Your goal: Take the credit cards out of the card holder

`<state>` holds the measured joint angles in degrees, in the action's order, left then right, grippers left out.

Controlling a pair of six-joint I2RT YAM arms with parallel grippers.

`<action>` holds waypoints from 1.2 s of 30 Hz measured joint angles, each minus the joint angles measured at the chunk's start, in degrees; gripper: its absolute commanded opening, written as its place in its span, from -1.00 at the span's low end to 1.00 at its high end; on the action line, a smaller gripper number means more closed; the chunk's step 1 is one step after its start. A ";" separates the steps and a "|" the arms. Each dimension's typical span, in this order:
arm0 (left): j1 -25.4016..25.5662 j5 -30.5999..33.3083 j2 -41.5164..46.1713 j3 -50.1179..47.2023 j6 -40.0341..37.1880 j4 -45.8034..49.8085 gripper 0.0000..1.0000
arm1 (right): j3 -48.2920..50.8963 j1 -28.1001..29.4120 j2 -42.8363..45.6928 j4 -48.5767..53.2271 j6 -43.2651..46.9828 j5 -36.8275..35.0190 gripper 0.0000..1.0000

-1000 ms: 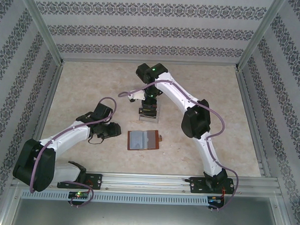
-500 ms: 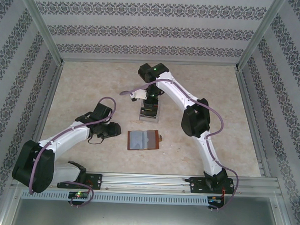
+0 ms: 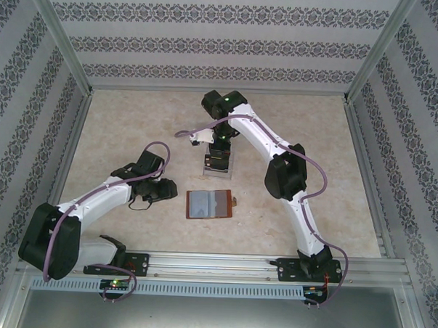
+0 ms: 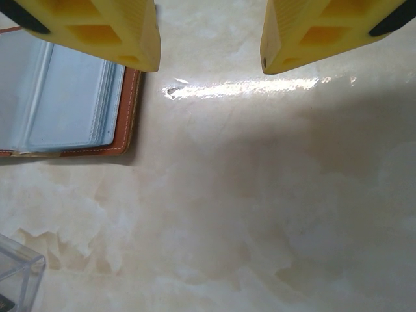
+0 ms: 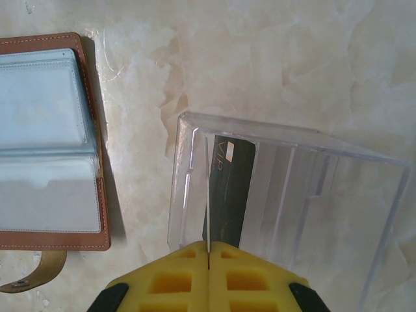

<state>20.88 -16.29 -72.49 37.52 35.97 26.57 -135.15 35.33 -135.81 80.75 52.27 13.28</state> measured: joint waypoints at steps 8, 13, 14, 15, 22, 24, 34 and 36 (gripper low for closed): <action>0.00 0.00 -0.15 0.02 -0.20 0.00 -0.10 | 0.00 -0.74 -0.98 -0.02 -0.07 0.02 -0.97; 0.00 0.00 -0.15 0.02 -0.22 0.00 -0.09 | 0.07 -0.74 -2.08 -0.26 -0.63 0.04 -0.96; 0.00 0.00 -0.15 0.02 -0.20 0.00 -0.09 | 0.20 -0.74 -2.14 -0.31 -0.70 0.07 -0.96; 0.00 0.00 -0.15 0.02 -0.22 0.00 -0.09 | 0.35 -0.74 -2.16 -0.33 -0.74 0.13 -0.95; 0.00 0.00 -0.15 0.02 -0.20 0.00 -0.10 | 1.53 -0.74 -2.25 -0.39 -0.90 1.79 -0.92; 0.00 0.00 -0.15 0.02 -0.22 0.00 -0.10 | 2.08 -0.74 -2.36 -0.39 -0.90 2.12 -0.91; -0.02 0.00 -0.17 0.02 -0.20 0.00 -0.09 | 3.23 -0.74 -3.78 -1.70 -1.53 2.56 -0.47; -0.02 0.00 -0.22 0.02 -0.20 0.00 -0.10 | 3.85 -0.74 -3.76 -2.75 -1.60 2.23 -0.44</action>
<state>20.86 -16.29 -72.71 37.54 35.77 26.57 -131.31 34.59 -139.57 78.00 50.68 15.51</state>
